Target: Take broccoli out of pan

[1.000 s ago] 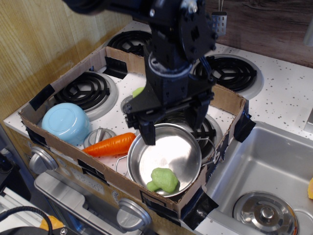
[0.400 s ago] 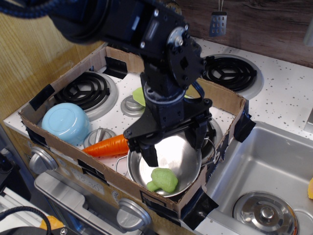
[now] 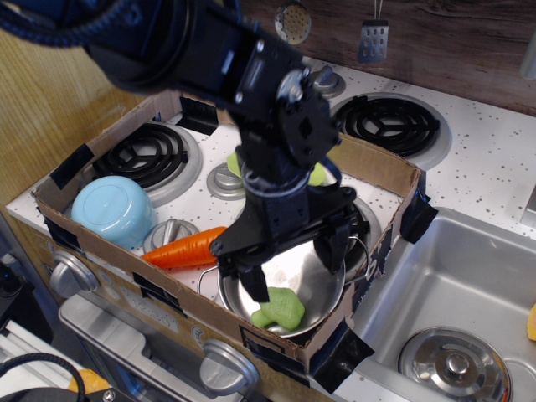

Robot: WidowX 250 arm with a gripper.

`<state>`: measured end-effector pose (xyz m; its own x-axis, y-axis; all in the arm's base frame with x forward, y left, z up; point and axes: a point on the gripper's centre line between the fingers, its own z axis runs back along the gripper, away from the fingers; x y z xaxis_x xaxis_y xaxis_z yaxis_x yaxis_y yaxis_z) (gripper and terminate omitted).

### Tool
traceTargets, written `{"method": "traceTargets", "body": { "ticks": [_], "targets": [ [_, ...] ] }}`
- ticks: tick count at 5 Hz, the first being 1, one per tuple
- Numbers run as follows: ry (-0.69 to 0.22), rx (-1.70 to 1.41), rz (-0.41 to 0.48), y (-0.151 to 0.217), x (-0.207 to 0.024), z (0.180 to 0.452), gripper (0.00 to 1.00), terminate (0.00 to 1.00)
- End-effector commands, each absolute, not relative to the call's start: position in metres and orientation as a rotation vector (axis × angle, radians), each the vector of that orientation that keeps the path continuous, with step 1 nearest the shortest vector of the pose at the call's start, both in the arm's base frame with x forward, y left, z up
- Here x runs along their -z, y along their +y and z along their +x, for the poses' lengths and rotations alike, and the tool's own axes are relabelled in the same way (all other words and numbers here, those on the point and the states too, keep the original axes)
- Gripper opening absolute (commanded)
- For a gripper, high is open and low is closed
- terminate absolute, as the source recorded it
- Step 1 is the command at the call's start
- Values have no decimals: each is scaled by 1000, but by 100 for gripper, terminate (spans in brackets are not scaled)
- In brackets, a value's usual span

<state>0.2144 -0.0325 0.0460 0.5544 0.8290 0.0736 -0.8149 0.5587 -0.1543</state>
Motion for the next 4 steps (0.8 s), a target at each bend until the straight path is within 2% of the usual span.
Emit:
{"method": "traceTargets", "body": {
  "ticks": [1,4],
  "targets": [
    [-141,-974,-146,-31,-31,219,100,0],
    [-170,-955,-175,-35,-16,228,100,0]
  ]
}}
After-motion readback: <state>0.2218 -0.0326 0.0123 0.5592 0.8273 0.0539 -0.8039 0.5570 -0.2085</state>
